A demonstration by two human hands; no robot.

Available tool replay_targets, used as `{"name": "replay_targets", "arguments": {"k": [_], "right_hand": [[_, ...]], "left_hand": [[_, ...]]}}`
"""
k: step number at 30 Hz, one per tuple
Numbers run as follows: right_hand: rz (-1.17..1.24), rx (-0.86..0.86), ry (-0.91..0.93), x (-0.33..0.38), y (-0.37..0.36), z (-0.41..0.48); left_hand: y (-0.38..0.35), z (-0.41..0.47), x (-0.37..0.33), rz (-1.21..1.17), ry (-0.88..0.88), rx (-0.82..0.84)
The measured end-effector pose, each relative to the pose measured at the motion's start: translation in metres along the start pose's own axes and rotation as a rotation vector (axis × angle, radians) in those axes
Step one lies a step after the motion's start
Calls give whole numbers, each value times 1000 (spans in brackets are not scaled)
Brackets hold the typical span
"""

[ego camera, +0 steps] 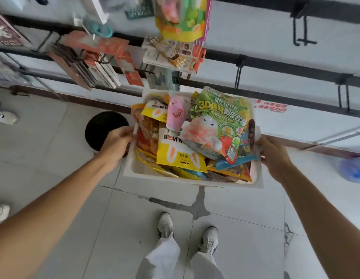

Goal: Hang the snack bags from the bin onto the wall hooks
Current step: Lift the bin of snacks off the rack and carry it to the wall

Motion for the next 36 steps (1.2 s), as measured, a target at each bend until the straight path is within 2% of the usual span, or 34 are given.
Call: {"name": "replay_targets", "arguments": {"k": [9, 18, 24, 36], "right_hand": [[-59, -15, -31, -56, -50, 78], [-113, 19, -111, -106, -84, 109], [-81, -8, -83, -97, -86, 124], [-202, -58, -76, -102, -89, 118]], "left_hand": [[-20, 66, 75, 96, -21, 24], [-23, 94, 138, 274, 24, 50], [-28, 111, 136, 257, 1, -4], [-19, 111, 162, 337, -24, 56]]}}
Point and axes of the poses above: each hand's wrist, its own z-axis towards the middle knuckle, its own y-axis out of the back of the hand, x = y × z, the point moved 6 cm from there along z, towards the middle knuckle, and after that the axes turned 5 degrees about -y, right-handed, at the moved point
